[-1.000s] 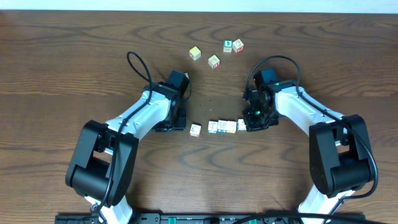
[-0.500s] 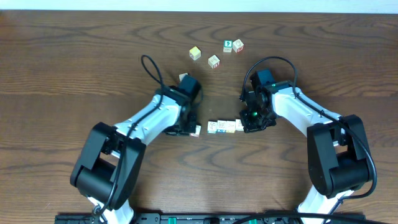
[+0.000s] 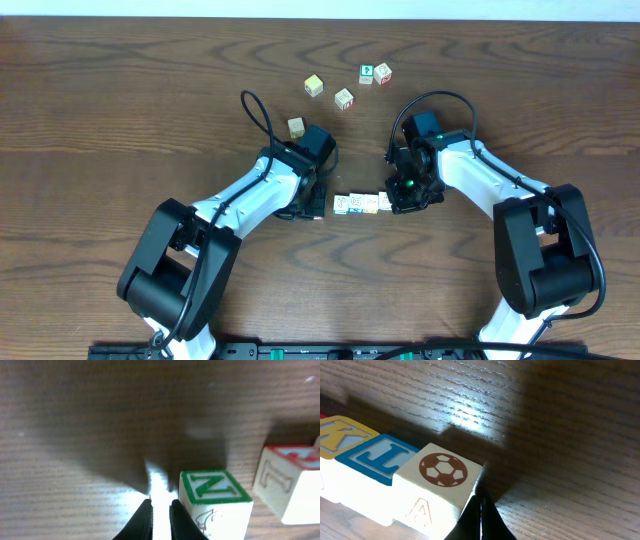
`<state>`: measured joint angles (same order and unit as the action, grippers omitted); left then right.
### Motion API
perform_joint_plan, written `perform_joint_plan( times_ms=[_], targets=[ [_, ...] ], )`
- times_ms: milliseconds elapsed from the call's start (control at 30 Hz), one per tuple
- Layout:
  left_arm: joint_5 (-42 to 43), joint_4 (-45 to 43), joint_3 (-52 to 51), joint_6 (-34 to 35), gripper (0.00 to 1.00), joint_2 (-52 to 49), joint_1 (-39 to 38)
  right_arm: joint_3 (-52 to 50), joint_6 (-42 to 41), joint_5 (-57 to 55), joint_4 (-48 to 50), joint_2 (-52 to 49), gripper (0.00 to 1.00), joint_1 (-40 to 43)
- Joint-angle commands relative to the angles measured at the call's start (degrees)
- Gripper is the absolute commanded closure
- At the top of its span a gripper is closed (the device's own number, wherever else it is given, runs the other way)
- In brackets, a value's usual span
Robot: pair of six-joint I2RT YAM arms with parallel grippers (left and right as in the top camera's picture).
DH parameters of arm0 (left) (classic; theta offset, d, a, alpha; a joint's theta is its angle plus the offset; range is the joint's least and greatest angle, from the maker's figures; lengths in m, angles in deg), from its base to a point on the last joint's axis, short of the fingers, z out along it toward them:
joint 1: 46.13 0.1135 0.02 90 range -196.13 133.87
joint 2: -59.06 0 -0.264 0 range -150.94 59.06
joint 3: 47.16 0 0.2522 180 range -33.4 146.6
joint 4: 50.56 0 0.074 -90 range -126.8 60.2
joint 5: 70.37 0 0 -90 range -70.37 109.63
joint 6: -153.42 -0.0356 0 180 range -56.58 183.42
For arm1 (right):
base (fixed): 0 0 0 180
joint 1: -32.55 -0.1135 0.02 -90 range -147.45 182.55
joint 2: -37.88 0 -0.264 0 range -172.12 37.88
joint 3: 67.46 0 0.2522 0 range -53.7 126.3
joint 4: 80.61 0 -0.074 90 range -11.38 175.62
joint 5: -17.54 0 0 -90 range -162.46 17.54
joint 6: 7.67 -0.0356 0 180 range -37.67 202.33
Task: Lift 5 blocks
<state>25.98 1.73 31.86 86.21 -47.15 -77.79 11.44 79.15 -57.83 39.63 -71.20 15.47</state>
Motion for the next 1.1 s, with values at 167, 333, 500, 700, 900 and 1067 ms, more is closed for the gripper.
perform_joint_plan(
  times_ms=[167,333,500,700,900,1067],
  targets=[
    [0.79,-1.46,-0.96,1.36,0.86,1.42,0.07,-1.18,0.26,-0.2,-0.83,-1.62,0.99,-1.14],
    [0.79,-2.56,-0.96,2.01,0.86,1.42,0.07,-1.2,0.26,-0.17,-2.1,-1.62,0.99,-1.14],
    [0.79,-4.37,-0.96,3.06,0.86,1.42,0.07,-1.2,0.26,-0.2,-2.47,-1.62,0.99,-1.14],
    [0.7,-5.53,-0.96,3.04,0.85,1.42,0.07,-1.2,0.26,-0.2,-2.45,-1.62,0.99,-1.14],
    [-3.61,-5.4,-0.96,2.8,0.85,1.42,0.13,-1.2,0.28,-0.24,-2.64,-1.62,0.99,-1.14],
    [-8.04,0.72,-0.96,2.08,0.85,1.42,1.09,-1.2,0.26,-1.25,-2.89,-1.62,0.99,-1.14]
  ],
)
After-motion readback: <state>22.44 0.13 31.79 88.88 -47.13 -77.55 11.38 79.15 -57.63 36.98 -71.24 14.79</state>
